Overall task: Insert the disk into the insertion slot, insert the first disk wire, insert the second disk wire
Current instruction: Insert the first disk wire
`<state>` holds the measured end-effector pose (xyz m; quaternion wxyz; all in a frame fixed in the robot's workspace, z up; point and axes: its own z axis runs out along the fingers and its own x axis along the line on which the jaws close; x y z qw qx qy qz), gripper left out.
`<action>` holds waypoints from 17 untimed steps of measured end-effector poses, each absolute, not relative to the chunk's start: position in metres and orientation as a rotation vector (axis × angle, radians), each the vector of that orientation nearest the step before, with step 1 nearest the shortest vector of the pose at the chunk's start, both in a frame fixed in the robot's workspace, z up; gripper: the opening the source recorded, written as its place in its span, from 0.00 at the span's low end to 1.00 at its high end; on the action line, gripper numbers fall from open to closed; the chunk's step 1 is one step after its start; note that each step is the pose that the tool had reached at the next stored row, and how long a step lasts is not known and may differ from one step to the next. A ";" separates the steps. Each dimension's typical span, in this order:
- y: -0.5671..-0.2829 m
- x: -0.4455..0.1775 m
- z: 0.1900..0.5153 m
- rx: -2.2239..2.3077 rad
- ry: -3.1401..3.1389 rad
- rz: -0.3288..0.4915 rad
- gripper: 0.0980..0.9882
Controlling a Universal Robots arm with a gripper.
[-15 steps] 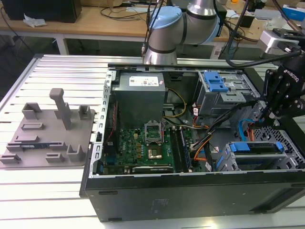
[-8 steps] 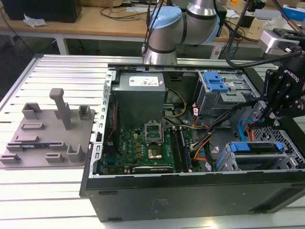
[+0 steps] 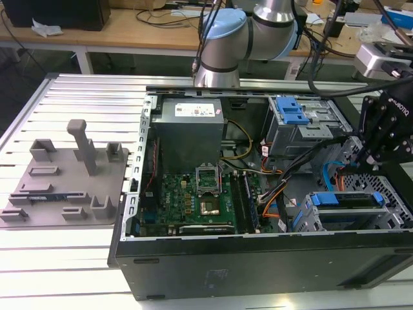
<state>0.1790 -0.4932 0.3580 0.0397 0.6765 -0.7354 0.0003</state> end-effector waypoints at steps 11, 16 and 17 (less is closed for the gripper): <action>-0.494 0.179 0.358 2.074 -2.253 0.001 0.07; -0.495 0.181 0.358 2.085 -2.242 0.003 0.07; -0.496 0.181 0.358 2.088 -2.237 0.004 0.07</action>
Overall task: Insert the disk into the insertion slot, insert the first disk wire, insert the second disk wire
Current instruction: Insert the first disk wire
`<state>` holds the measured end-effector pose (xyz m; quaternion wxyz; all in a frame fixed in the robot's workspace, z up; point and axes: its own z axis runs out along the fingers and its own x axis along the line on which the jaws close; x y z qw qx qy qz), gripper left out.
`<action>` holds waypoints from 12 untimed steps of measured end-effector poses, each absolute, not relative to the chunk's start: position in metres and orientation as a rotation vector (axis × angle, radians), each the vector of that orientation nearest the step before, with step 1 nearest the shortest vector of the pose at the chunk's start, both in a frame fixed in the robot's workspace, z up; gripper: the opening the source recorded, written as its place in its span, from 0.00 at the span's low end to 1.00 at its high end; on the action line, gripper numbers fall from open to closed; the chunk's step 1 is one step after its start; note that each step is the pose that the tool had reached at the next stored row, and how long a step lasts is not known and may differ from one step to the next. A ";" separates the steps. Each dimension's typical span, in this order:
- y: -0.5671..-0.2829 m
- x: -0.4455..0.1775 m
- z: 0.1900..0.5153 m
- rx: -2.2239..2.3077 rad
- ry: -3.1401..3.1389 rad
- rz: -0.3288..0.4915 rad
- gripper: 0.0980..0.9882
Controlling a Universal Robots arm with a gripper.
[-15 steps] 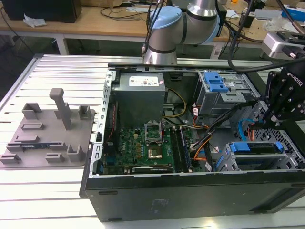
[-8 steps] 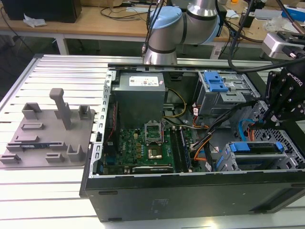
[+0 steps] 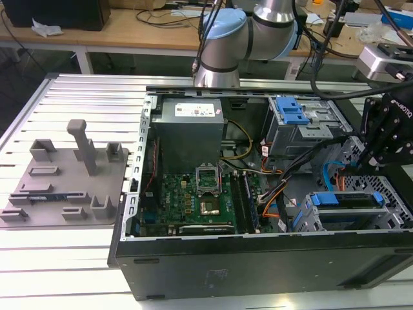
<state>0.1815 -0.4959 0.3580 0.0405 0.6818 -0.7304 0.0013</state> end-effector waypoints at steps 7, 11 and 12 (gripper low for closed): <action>-0.501 0.183 0.357 2.117 -2.198 0.018 0.07; -0.505 0.182 0.356 2.117 -2.198 0.018 0.07; -0.506 0.182 0.356 2.117 -2.198 0.018 0.07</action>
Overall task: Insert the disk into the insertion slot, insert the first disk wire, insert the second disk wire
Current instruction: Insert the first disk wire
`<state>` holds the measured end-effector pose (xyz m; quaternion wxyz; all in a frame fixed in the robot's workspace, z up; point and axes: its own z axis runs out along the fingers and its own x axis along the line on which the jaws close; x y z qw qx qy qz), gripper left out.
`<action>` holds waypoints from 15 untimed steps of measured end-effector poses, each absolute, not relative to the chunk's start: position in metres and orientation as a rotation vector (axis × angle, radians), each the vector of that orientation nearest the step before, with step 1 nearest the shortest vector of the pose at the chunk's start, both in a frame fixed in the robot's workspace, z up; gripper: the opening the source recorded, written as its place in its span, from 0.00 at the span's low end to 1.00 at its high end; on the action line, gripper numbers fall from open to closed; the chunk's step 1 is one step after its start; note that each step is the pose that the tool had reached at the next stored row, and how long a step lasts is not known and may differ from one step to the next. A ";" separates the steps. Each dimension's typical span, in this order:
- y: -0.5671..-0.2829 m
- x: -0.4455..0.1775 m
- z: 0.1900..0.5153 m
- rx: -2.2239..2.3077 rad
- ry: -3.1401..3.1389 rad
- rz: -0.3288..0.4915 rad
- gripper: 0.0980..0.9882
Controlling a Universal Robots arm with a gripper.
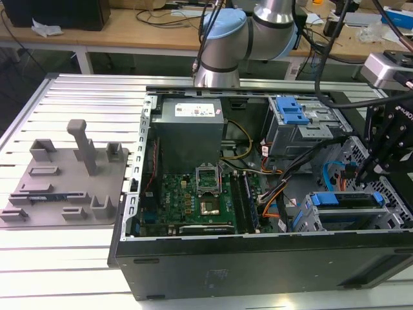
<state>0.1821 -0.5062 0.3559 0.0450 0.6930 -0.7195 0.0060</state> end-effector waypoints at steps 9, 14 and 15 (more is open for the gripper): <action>-0.511 0.180 0.354 2.117 -2.197 0.019 0.07; -0.512 0.180 0.354 2.117 -2.198 0.018 0.07; -0.513 0.180 0.354 2.117 -2.198 0.018 0.07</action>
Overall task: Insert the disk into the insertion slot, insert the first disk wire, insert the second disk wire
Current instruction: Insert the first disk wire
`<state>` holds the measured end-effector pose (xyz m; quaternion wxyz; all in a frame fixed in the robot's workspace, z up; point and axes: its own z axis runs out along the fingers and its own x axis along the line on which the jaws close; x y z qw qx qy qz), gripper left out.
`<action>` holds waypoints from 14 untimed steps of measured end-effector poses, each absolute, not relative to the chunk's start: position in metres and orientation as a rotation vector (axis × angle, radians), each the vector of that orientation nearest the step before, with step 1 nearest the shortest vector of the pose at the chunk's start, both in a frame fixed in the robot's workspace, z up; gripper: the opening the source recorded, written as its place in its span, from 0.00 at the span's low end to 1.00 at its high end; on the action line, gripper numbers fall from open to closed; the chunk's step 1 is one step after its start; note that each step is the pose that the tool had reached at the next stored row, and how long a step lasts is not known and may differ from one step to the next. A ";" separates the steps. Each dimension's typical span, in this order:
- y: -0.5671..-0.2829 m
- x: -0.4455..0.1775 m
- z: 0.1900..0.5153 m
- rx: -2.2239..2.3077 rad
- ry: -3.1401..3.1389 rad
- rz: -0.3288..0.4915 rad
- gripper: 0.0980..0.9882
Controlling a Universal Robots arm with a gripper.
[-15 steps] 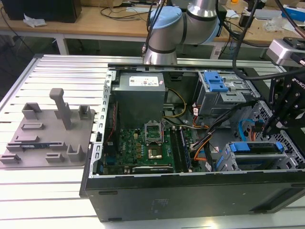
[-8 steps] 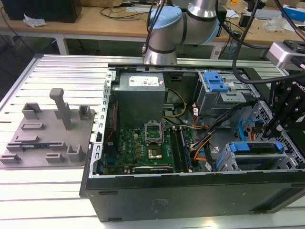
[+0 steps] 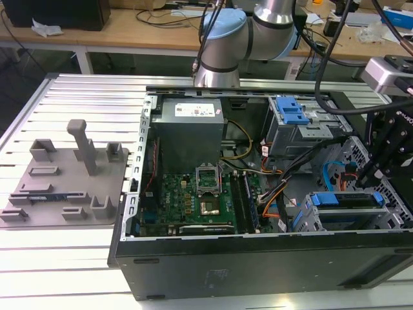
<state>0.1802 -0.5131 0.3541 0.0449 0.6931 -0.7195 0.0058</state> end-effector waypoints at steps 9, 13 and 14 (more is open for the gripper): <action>-0.515 0.180 0.352 2.117 -2.198 0.018 0.07; -0.515 0.180 0.352 2.117 -2.198 0.018 0.07; -0.515 0.180 0.352 2.117 -2.199 0.018 0.07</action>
